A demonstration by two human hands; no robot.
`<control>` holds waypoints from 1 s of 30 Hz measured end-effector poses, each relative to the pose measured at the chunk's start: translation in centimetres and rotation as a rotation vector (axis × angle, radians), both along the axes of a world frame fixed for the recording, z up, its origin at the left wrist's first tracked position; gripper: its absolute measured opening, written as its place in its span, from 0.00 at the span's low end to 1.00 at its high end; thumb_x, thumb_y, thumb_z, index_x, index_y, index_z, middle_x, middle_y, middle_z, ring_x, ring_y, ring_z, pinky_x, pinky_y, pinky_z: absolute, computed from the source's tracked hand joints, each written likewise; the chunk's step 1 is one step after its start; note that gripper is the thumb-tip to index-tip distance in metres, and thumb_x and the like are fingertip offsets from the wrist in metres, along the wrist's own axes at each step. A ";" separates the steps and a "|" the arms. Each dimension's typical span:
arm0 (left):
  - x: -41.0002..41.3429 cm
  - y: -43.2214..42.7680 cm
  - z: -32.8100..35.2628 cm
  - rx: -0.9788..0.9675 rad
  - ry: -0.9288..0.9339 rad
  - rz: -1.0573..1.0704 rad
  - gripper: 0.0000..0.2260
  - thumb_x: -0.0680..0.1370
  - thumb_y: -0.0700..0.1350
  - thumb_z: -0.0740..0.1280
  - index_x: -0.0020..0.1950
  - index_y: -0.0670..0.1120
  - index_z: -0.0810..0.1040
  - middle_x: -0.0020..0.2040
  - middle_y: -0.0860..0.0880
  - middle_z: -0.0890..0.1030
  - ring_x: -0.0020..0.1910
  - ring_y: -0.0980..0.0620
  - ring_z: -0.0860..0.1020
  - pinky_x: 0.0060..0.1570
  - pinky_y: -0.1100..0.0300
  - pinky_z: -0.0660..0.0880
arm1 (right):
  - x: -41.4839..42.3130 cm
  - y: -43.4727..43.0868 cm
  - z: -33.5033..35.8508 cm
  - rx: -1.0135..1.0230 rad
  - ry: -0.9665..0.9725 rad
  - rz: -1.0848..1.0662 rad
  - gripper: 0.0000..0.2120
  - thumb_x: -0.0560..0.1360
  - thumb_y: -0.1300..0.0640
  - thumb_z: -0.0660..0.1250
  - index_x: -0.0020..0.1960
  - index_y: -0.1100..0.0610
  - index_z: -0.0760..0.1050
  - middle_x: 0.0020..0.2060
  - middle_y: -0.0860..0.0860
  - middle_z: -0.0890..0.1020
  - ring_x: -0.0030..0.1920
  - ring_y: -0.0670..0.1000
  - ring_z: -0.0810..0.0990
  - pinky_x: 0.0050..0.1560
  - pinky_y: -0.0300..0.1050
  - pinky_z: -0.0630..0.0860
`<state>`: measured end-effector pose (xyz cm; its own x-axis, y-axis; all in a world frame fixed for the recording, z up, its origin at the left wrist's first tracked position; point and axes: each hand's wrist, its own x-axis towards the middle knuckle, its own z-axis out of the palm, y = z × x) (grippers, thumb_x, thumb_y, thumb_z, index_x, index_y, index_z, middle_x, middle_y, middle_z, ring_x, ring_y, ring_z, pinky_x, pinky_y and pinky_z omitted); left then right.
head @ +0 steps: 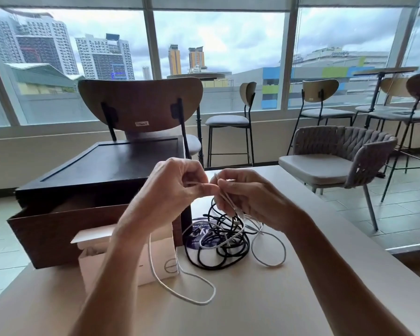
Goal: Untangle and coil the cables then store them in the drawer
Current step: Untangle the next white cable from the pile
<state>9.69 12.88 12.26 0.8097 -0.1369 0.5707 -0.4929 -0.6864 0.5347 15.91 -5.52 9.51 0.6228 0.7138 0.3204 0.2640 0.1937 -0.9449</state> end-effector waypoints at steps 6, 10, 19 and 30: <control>-0.2 2.2 0.2 -0.104 -0.120 0.123 0.06 0.71 0.51 0.76 0.39 0.52 0.82 0.31 0.56 0.80 0.28 0.56 0.73 0.32 0.65 0.70 | 0.1 -1.3 -0.1 -0.029 0.025 0.171 0.10 0.83 0.63 0.56 0.56 0.65 0.75 0.33 0.51 0.73 0.33 0.50 0.62 0.33 0.36 0.65; 0.0 2.2 -0.1 -0.124 -0.251 0.169 0.03 0.76 0.47 0.72 0.42 0.53 0.83 0.36 0.59 0.79 0.32 0.59 0.72 0.34 0.71 0.66 | -0.3 -1.8 0.3 0.065 0.119 0.309 0.13 0.83 0.60 0.54 0.57 0.66 0.75 0.32 0.49 0.69 0.31 0.48 0.59 0.33 0.36 0.66; 1.8 -1.6 -2.5 0.180 -0.389 0.292 0.09 0.80 0.48 0.67 0.59 0.52 0.82 0.47 0.58 0.78 0.47 0.54 0.72 0.50 0.53 0.72 | 0.4 -1.8 1.1 0.539 0.339 0.489 0.11 0.83 0.61 0.52 0.55 0.62 0.73 0.37 0.49 0.76 0.32 0.43 0.73 0.39 0.38 0.73; 1.4 -3.5 -2.8 0.203 -0.006 0.368 0.04 0.79 0.41 0.69 0.46 0.49 0.82 0.44 0.51 0.82 0.42 0.48 0.81 0.45 0.49 0.80 | 0.7 -0.4 1.0 0.822 0.448 0.121 0.13 0.80 0.63 0.57 0.50 0.64 0.80 0.52 0.60 0.85 0.53 0.56 0.85 0.52 0.48 0.82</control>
